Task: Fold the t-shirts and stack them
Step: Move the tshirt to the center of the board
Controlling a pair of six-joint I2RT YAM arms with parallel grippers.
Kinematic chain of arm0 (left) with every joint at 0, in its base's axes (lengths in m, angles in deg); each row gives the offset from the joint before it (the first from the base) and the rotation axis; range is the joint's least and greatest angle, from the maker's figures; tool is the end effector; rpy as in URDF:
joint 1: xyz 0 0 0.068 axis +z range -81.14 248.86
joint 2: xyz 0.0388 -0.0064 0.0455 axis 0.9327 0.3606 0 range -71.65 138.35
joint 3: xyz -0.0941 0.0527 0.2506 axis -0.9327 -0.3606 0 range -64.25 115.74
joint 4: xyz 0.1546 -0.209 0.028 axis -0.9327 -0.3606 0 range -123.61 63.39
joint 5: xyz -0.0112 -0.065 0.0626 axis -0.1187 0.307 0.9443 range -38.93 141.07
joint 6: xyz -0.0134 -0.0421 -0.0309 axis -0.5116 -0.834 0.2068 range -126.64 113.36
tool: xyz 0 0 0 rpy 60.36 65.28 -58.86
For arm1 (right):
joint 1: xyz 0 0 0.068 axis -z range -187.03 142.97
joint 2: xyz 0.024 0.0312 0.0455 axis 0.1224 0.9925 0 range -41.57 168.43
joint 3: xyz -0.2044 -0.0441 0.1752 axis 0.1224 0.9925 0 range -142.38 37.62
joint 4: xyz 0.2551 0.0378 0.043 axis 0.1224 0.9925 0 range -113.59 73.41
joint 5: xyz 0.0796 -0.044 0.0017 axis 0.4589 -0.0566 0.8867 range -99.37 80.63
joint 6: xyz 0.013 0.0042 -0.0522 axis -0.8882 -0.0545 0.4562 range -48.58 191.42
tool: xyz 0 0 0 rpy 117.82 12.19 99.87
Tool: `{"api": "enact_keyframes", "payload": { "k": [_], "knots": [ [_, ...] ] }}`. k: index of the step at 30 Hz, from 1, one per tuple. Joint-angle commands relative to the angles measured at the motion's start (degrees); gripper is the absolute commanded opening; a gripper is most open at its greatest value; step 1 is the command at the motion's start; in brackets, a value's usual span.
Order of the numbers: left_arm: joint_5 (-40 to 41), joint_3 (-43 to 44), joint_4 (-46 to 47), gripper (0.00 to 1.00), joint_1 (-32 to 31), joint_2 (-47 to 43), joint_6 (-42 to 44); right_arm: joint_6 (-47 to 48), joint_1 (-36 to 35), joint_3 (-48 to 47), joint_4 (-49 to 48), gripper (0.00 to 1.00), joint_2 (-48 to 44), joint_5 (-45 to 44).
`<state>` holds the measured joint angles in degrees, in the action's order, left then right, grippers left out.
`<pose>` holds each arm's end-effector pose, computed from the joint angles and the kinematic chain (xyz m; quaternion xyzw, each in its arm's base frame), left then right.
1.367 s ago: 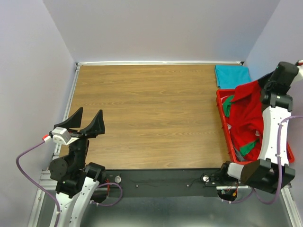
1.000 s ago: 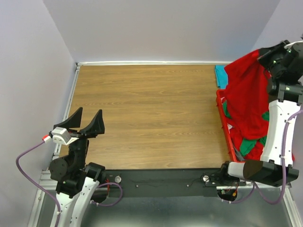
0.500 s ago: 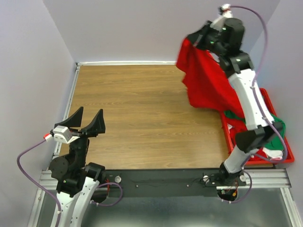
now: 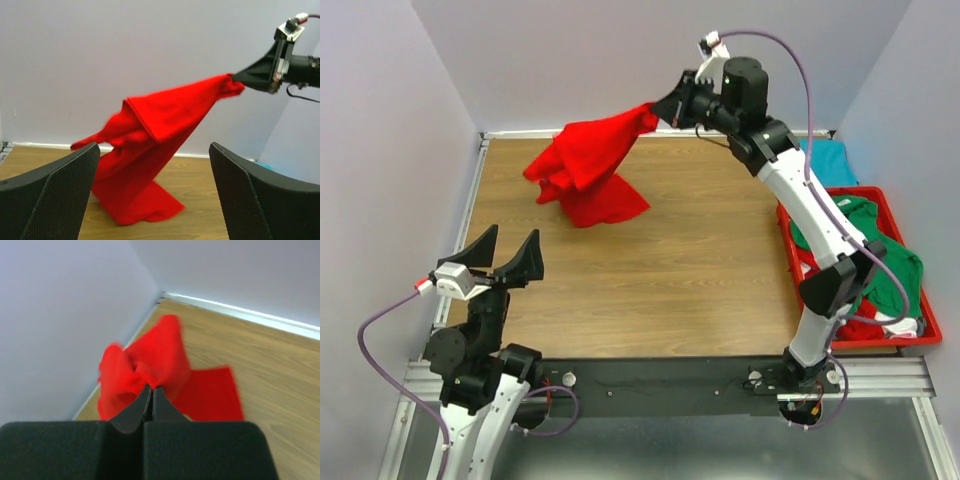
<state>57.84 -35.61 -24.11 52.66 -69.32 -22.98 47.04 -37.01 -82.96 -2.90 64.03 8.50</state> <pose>0.0444 -0.0085 0.3394 -0.0515 0.5080 -0.2119 0.8333 0.3580 0.2190 0.4783 -0.1399 0.7265 0.4052 0.5371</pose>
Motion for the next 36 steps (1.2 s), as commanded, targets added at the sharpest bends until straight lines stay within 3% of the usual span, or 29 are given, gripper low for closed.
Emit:
{"api": "enact_keyframes", "payload": {
  "k": [1, 6, 8, 11, 13, 19, 26, 31, 36],
  "knots": [
    [-1.8, 0.5, 0.3, 0.98, 0.4, 1.6, 0.0, 4.7, 0.4, 13.3, -3.1, 0.01, -8.4, -16.6],
    [-2.3, 0.4, 0.9, 0.98, 0.4, 3.5, -0.1, 1.4, 0.4, 32.3, -3.1, 0.06, -16.6, -33.5],
    [-2.6, 0.3, 0.8, 0.98, 0.3, 4.4, -0.7, 0.0, 0.4, 42.1, -3.0, 0.28, -20.0, -37.5],
    [-3.0, 0.5, 0.6, 0.98, 0.4, 6.3, -1.5, 0.0, 0.4, 51.8, -1.6, 0.51, -23.0, -36.3],
    [-3.2, 0.6, 0.5, 0.99, 0.4, 8.0, -2.6, 1.5, 0.4, 54.8, 0.0, 0.54, -24.3, -34.8],
    [-5.1, 1.2, 0.3, 0.98, 0.4, 16.0, -7.2, 10.9, -5.0, 56.8, 0.1, 0.54, -22.6, -25.4],
    [-5.9, 2.9, -1.0, 0.99, 0.3, 27.8, -13.5, 17.8, -15.1, 53.5, -4.0, 0.48, -10.3, -19.2],
    [-4.7, 3.5, -4.3, 0.99, 0.4, 36.5, -17.1, 18.7, -19.2, 51.0, -7.0, 0.49, -3.1, -20.2],
    [-3.3, 2.0, -2.9, 0.99, 0.4, 38.7, -18.4, 19.2, -22.3, 48.1, -8.6, 0.51, 3.0, -22.3]
  ]
}}
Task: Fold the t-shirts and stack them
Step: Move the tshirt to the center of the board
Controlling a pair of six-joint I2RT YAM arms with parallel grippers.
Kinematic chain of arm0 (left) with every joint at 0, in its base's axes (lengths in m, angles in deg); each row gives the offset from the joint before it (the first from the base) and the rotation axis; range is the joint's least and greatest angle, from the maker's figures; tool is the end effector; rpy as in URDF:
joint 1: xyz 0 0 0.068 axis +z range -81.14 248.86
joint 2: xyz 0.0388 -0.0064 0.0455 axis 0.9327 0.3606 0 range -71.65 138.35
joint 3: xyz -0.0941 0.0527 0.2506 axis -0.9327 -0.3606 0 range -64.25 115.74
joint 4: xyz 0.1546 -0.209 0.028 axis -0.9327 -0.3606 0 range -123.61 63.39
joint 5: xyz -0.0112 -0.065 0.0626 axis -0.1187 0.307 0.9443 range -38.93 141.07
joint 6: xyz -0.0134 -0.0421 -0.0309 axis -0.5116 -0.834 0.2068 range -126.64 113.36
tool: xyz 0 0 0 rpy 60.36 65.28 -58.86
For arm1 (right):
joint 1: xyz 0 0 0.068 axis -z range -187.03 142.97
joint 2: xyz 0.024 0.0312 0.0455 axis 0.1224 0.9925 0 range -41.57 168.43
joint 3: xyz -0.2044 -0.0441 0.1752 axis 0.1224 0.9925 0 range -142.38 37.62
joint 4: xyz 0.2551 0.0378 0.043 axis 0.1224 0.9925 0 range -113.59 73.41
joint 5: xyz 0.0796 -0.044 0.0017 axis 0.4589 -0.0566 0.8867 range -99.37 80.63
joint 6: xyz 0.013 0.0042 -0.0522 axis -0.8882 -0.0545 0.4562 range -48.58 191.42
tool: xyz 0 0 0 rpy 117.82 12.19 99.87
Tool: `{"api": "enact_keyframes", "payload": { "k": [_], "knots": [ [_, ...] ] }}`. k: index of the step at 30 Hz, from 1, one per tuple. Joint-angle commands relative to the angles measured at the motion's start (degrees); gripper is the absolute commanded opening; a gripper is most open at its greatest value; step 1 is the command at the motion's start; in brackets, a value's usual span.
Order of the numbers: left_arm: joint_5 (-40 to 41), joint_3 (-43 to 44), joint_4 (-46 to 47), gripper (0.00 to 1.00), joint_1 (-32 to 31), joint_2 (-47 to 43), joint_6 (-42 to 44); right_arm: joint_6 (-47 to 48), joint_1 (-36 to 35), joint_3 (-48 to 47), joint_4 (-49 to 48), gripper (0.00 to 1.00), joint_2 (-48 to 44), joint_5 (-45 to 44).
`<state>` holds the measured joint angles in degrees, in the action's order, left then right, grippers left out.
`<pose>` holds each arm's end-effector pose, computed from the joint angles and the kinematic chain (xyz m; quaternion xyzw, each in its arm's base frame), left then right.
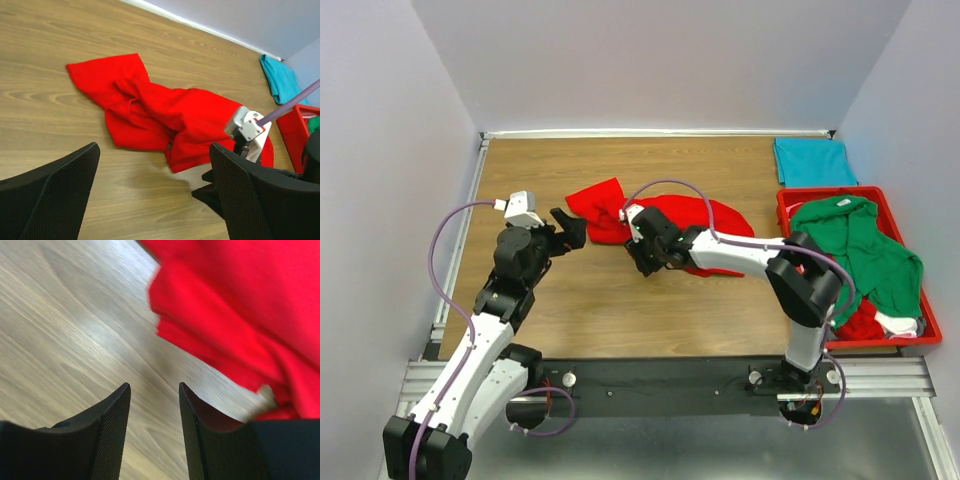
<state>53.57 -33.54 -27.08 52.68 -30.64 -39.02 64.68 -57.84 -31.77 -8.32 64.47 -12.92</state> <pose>0.1735 -0.0487 0.2816 -0.1223 0.7605 -0.2468 0.5880 0.2501 0.3031 0.1828 -0.3451 0.8796 0.1313 0.2999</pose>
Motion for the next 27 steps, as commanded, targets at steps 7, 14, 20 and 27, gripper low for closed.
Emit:
{"api": "enact_keyframes", "payload": {
  "k": [7, 14, 20, 27],
  "knots": [
    [1.5, -1.7, 2.0, 0.99, 0.3, 1.4, -2.9, 1.8, -2.8, -7.2, -4.1, 0.54, 7.8, -7.1],
    [2.2, -3.1, 2.9, 0.99, 0.3, 0.7, -3.3, 3.0, -2.9, -9.7, -4.2, 0.54, 10.2, -10.9],
    [2.0, -3.3, 3.4, 0.99, 0.3, 1.7, -3.4, 2.7, -2.9, -10.5, -4.2, 0.50, 13.3, -11.7],
    [2.3, -3.3, 3.6, 0.99, 0.4, 2.6, -3.6, 3.0, -2.9, -9.4, -4.1, 0.13, 11.8, -15.6]
  ]
}}
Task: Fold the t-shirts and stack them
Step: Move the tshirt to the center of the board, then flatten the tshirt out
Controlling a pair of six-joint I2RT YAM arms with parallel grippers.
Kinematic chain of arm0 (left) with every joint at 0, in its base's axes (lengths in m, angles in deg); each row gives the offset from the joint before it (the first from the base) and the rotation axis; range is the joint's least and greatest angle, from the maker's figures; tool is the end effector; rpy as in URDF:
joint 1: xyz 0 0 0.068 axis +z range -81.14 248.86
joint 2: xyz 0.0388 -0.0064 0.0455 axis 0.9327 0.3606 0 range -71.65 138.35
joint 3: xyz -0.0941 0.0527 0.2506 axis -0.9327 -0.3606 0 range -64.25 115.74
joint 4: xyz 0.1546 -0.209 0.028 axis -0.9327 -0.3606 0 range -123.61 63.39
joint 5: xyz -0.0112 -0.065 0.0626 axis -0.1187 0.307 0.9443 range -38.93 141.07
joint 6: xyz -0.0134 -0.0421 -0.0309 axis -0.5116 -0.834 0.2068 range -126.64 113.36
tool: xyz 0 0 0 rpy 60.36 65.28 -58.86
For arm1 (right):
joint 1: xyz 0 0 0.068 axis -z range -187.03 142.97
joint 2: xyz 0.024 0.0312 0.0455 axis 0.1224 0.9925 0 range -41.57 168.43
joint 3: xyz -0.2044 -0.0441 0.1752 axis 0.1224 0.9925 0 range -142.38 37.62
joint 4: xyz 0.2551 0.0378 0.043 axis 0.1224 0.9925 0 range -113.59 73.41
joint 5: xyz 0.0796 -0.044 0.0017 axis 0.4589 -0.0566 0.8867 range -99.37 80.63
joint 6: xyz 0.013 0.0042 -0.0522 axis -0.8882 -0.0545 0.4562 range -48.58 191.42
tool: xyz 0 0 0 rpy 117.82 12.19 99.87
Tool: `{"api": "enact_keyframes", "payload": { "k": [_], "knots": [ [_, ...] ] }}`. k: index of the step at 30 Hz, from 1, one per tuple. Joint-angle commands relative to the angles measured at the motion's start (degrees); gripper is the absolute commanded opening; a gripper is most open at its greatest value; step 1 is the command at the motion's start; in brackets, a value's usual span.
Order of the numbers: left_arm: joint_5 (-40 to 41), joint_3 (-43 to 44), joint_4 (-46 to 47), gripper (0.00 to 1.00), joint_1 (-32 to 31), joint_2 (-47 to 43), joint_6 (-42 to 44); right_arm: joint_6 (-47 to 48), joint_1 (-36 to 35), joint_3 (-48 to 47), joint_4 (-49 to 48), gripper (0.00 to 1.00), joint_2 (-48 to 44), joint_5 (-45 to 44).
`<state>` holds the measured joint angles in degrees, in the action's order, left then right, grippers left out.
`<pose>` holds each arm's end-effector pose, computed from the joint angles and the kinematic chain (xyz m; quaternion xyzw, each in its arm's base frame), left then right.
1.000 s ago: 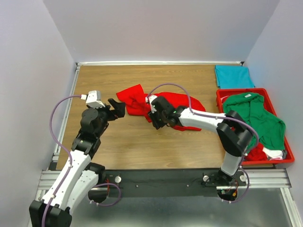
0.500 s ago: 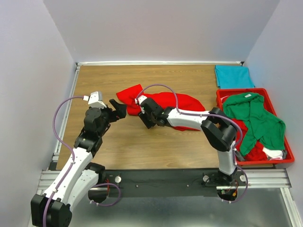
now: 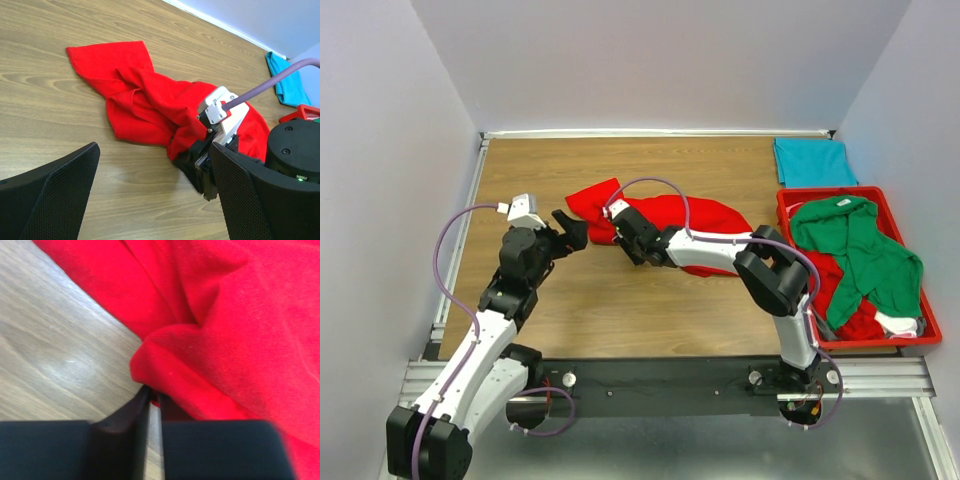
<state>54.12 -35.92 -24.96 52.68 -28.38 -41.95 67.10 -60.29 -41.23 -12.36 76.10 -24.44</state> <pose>0.1797 -0.0501 0.2642 -0.1465 0.7702 -0.2507 0.5678 0.2711 0.3476 0.1573 -0.3452 0.8666 0.0551 0.3561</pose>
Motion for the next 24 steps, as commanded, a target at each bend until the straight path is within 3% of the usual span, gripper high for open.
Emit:
{"api": "enact_keyframes", "payload": {
  "k": [1, 2, 10, 14, 18, 19, 20, 21, 22, 24],
  "knots": [
    [1.8, -1.0, 1.8, 0.98, 0.4, 0.7, -0.8, 0.8, -0.4, 0.3, 0.0, 0.07, -0.3, -4.4],
    [1.9, -0.9, 2.0, 0.98, 0.3, 0.9, -1.1, 1.2, -0.4, 0.4, -0.1, 0.01, -1.2, -5.4],
    [0.1, 1.6, 4.8, 0.96, 0.4, 10.1, -1.3, 8.0, 3.5, -5.2, -0.1, 0.01, -11.4, -16.4],
    [-1.5, 4.1, 6.8, 0.96, 0.3, 16.0, -1.4, 10.0, 10.8, -11.2, -0.1, 0.01, -12.8, -22.0],
    [-2.8, 5.2, 9.7, 0.95, -0.2, 21.9, -2.2, 3.2, 21.9, -15.5, 0.1, 0.02, -11.9, -21.1],
    [-2.8, 5.7, 10.6, 0.95, -0.6, 24.6, -2.5, 1.8, 23.4, -16.4, 0.4, 0.07, -11.7, -20.4],
    [-2.8, 5.9, 11.2, 0.96, -0.9, 25.7, -2.7, 0.6, 25.8, -16.9, 0.4, 0.32, -10.5, -19.4],
    [-4.4, 6.2, 11.6, 0.95, -1.1, 26.9, -2.9, 0.4, 26.6, -17.4, 0.8, 0.45, -9.9, -19.7],
    [-4.6, 6.6, 12.2, 0.95, -1.5, 29.3, -3.2, 0.0, 27.1, -18.5, 2.7, 0.54, -9.4, -20.5],
    [-4.7, 7.7, 12.8, 0.95, -2.4, 31.5, -3.1, 0.3, 27.2, -18.0, 4.1, 0.60, -9.4, -20.6]
  ]
}}
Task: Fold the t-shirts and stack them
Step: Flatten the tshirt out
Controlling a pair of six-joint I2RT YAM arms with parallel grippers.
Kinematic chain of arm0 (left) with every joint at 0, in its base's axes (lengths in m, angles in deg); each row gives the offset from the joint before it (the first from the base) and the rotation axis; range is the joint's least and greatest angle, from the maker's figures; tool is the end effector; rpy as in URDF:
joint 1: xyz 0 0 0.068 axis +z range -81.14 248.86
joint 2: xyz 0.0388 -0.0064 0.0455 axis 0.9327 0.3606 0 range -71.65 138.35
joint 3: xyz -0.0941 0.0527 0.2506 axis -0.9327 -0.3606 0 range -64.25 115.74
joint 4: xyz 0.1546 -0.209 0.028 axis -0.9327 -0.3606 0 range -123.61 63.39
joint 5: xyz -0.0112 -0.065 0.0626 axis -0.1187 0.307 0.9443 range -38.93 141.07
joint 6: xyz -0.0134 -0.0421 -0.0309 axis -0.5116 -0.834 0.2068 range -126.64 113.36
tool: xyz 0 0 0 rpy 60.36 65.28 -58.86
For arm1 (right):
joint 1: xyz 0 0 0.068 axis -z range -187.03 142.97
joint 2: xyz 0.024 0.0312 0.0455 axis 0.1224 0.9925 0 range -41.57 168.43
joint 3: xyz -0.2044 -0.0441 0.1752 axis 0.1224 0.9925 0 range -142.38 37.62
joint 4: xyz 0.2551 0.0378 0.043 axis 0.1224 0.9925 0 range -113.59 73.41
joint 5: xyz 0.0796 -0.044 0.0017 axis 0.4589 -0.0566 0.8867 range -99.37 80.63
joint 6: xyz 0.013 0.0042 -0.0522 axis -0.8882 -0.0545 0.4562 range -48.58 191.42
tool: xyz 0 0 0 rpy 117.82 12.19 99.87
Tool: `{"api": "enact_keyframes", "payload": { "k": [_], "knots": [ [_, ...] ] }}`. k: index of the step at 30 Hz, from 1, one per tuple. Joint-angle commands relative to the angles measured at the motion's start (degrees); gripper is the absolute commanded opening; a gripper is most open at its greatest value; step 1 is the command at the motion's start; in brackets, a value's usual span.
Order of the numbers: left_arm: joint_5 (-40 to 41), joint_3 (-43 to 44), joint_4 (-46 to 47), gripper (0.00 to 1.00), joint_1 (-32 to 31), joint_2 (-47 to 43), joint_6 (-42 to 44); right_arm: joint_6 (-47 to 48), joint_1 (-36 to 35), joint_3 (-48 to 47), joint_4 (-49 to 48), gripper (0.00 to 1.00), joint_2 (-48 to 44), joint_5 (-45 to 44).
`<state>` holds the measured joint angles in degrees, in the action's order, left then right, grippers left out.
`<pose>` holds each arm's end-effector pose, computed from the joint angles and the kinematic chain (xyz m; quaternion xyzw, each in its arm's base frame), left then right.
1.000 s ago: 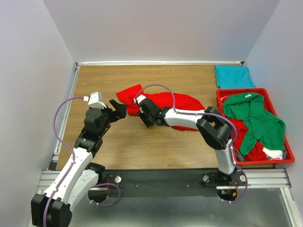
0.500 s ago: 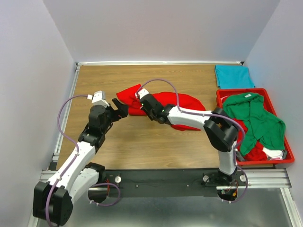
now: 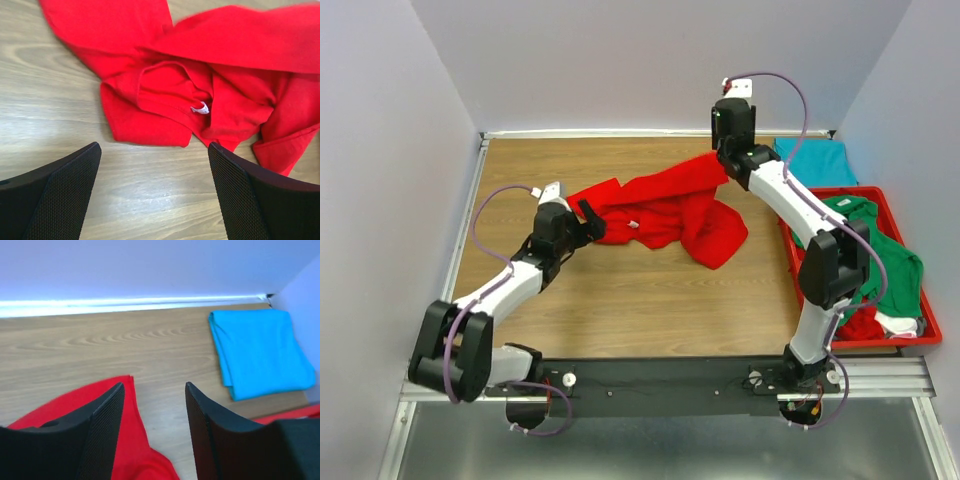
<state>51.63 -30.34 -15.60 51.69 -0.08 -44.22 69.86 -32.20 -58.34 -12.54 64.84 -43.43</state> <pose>0.2534 -0.0779 0.2127 -0.1533 0.8371 -0.2378 0.4682 0.4092 0.1702 0.3433 -0.0003 0.8074 -0.1111 0.5795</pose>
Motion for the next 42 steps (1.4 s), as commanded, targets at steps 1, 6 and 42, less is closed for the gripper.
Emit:
{"api": "enact_keyframes", "payload": {
  "k": [1, 6, 42],
  "knots": [
    [-2.2, 2.5, 3.7, 0.95, -1.8, 5.1, -1.0, -2.8, -0.9, 0.6, 4.3, 0.61, 0.3, -0.6],
    [-2.0, 4.7, 4.6, 0.93, -3.8, 8.9, -2.1, -5.7, -0.9, 14.4, 4.3, 0.61, -7.0, 14.4],
    [11.8, 23.6, -10.5, 0.05, -5.0, 31.4, 0.7, -20.0, -1.7, 37.0, 1.0, 0.22, -9.5, 34.4]
  ]
}}
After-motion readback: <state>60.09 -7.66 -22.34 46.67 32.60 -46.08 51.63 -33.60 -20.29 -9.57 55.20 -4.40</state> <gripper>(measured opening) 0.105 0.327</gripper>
